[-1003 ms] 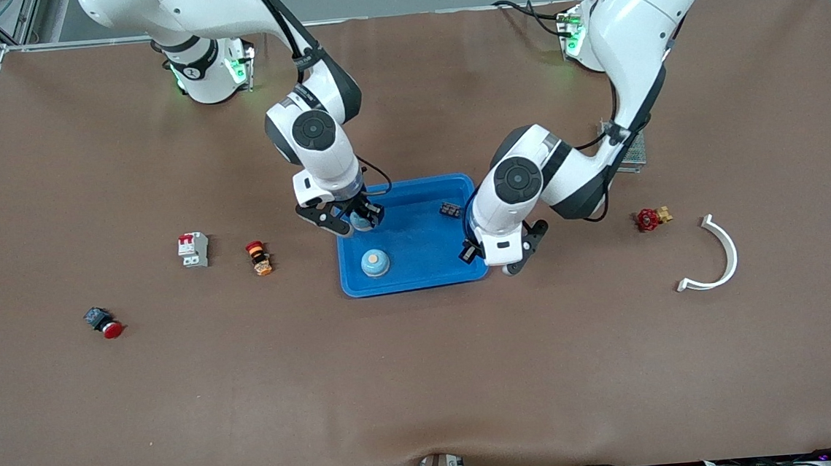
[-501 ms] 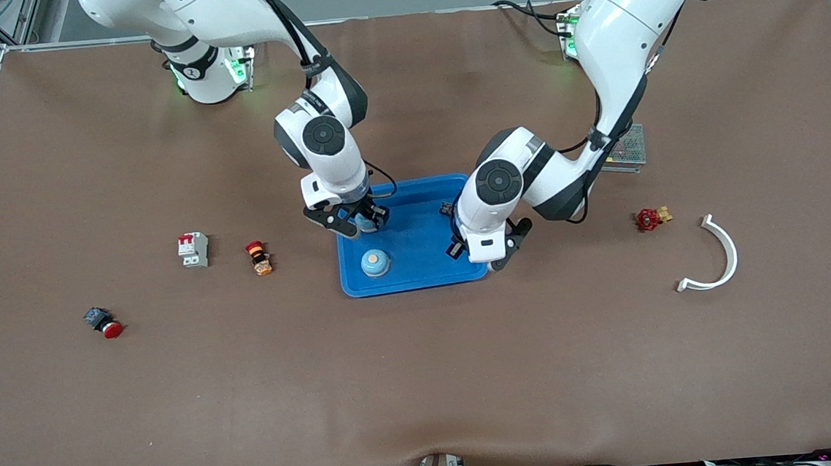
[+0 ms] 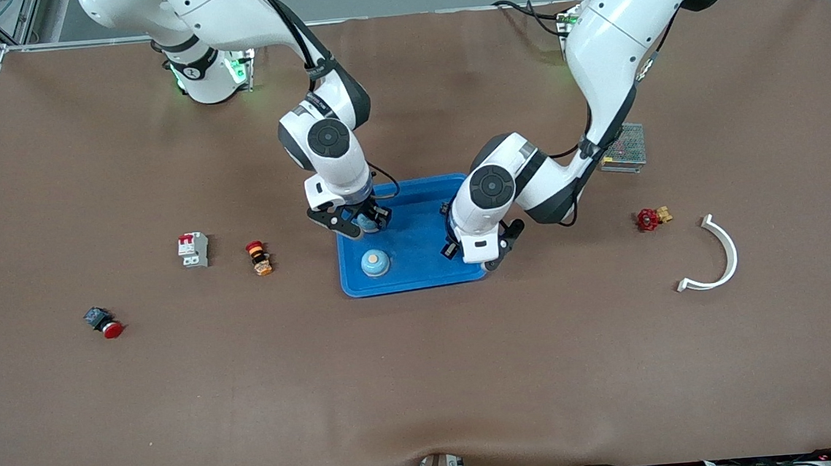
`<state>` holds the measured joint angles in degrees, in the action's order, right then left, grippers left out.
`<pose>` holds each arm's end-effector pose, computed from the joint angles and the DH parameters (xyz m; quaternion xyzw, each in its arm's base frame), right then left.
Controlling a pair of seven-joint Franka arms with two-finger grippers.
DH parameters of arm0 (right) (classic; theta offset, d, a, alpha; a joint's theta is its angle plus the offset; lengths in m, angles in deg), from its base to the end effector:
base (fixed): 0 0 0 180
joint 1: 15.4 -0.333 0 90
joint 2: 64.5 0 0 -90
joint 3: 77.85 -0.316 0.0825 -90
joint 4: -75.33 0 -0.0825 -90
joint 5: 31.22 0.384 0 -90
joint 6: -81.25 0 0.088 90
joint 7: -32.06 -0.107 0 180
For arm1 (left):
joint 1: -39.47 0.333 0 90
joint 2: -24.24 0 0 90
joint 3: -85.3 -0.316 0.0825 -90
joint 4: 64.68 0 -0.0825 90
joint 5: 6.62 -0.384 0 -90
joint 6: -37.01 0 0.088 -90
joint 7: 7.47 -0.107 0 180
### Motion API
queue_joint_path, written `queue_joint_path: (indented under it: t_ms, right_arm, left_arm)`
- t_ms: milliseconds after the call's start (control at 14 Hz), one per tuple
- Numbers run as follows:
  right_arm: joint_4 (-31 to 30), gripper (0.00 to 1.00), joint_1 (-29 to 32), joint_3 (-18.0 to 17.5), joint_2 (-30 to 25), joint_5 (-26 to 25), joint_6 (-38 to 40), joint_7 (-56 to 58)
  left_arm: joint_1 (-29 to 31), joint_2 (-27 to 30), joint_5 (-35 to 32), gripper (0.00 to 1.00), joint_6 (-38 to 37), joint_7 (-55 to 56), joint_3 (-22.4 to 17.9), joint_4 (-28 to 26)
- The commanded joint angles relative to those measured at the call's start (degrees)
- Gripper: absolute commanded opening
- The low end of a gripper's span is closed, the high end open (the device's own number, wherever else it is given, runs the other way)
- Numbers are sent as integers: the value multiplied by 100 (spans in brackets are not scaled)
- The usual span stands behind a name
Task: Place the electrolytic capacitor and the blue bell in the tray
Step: 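Carry the bell with the right gripper while the left gripper carries the capacitor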
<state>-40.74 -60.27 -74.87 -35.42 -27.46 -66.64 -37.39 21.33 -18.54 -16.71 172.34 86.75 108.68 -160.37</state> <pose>0.4514 0.4041 0.1988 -0.9650 0.2611 -0.0092 0.0234 0.5314 -0.4262 0.1980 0.8993 0.4310 -0.0666 0.0338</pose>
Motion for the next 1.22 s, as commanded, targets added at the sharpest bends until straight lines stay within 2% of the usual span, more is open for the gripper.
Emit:
queue_joint_path:
  t_ms: [0,72,358,501,645,716,788,1146]
  right_arm:
    - [119,30,-65,62,63,63,15,-139]
    - [145,99,-83,62,63,63,6,-340]
    - [444,100,-127,62,45,37,304,-632]
    - [689,100,-74,70,45,19,699,-571]
    - [831,100,-30,105,36,-33,920,-483]
    - [831,100,74,106,19,-34,938,-291]
    - [840,100,197,106,-16,-25,955,-98]
    - [1033,100,970,106,-52,-34,1289,1184]
  left_arm:
    - [-67,-81,33,0,20,141,-35,139]
    - [-67,-124,33,0,20,141,-35,147]
    - [-76,-186,33,2,20,150,-35,156]
    - [-76,-186,42,17,20,150,-35,156]
    - [-76,-177,33,56,20,150,-35,156]
    - [-67,-160,16,86,20,141,-35,156]
    - [-76,-142,-19,100,20,132,-35,165]
    - [-15,-2,-20,100,-41,132,-44,323]
